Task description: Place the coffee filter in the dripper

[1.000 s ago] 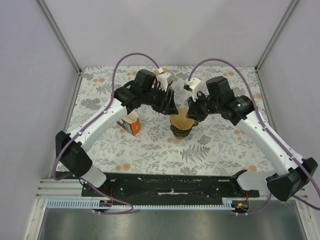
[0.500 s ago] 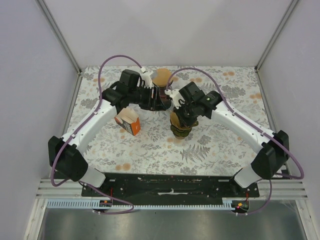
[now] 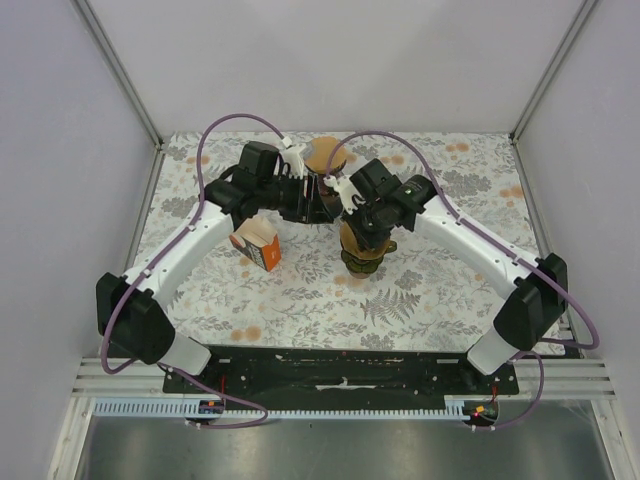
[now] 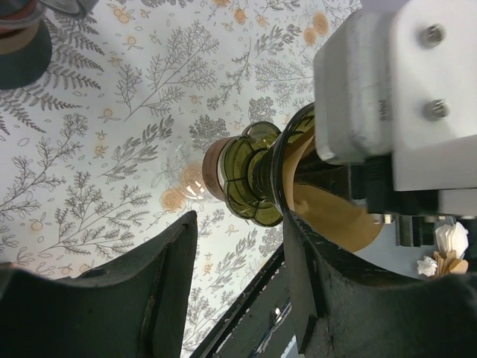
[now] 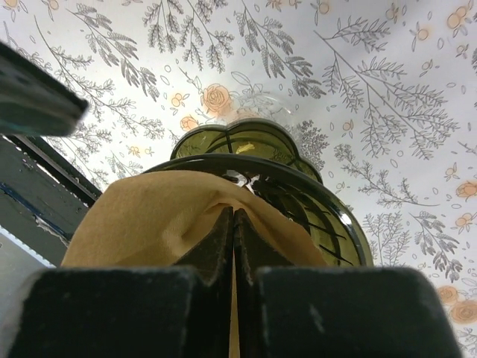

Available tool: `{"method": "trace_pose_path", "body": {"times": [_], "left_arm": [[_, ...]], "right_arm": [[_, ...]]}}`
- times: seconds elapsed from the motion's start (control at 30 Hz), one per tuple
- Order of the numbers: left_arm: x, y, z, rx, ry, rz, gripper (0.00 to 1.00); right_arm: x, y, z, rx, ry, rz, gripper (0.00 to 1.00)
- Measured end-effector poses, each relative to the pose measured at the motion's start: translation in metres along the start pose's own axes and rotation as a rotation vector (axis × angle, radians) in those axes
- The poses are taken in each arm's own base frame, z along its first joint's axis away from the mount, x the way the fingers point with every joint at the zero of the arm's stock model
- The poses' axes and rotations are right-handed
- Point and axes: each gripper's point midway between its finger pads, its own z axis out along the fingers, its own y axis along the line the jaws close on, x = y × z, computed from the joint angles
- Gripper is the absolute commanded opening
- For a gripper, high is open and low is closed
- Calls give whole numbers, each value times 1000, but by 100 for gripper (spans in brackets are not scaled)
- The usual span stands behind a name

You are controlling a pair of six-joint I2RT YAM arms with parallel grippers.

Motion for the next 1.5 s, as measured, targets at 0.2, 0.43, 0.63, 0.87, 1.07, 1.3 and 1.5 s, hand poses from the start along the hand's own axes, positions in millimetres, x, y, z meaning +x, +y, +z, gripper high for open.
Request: {"method": "trace_pose_path", "body": {"times": [0.2,0.43,0.63,0.87,1.07,1.3,1.5], "left_arm": [[9,1,4,13,17,-24,56],[8,1,4,13,14,-26,56],[-8,4,-6,-35,-17,26,66],[-70,45,-60,-255,-220,128,88],[-94,125,-138,-624,-398,109,98],[-53,223,-201,-928,-476,-29,99],[-6,279,-208,-1060,-465,-99,100]], "right_arm": [[-12,1,-11,3,-36,-7,11],[-22,-4,-36,43,-92,-23,47],[-47,-2,-90,71,-255,-57,98],[-62,-56,-191,278,-606,59,98],[-20,-140,-212,506,-759,336,98],[42,-210,-146,597,-680,628,98],[69,-228,-103,634,-606,737,98]]}}
